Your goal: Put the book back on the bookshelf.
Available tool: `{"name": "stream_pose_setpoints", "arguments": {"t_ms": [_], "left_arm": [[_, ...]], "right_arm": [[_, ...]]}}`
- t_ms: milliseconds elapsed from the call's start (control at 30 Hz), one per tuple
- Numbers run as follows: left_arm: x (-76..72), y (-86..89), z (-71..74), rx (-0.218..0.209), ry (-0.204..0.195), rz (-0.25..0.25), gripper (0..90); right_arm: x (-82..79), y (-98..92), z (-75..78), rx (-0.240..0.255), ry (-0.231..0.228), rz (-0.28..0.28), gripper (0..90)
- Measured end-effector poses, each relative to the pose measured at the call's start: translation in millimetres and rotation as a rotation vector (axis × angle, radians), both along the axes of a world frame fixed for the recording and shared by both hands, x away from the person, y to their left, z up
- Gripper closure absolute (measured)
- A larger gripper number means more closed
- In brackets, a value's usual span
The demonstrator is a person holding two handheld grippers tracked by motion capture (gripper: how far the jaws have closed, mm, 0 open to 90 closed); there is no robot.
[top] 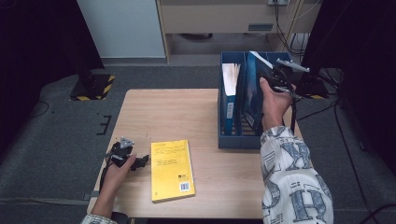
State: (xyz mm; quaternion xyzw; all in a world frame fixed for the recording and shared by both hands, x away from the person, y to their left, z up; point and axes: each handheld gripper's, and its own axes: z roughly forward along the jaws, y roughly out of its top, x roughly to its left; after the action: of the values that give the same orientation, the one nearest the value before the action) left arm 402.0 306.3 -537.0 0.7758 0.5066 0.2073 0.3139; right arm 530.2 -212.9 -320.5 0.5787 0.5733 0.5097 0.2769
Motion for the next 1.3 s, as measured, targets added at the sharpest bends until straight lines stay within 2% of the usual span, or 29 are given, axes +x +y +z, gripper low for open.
{"name": "stream_pose_setpoints", "arguments": {"t_ms": [800, 1300], "left_arm": [[0.4, -0.5, -0.1, -0.002, 0.001, -0.002, 0.0], [0.7, -0.4, 0.1, 0.002, 0.003, -0.007, 0.0]], "right_arm": [[1.1, 5.3, -32.4, -0.022, 0.033, -0.005, 73.7], [3.4, 10.3, -45.1, -0.040, 0.029, 0.001, 73.7]]}}
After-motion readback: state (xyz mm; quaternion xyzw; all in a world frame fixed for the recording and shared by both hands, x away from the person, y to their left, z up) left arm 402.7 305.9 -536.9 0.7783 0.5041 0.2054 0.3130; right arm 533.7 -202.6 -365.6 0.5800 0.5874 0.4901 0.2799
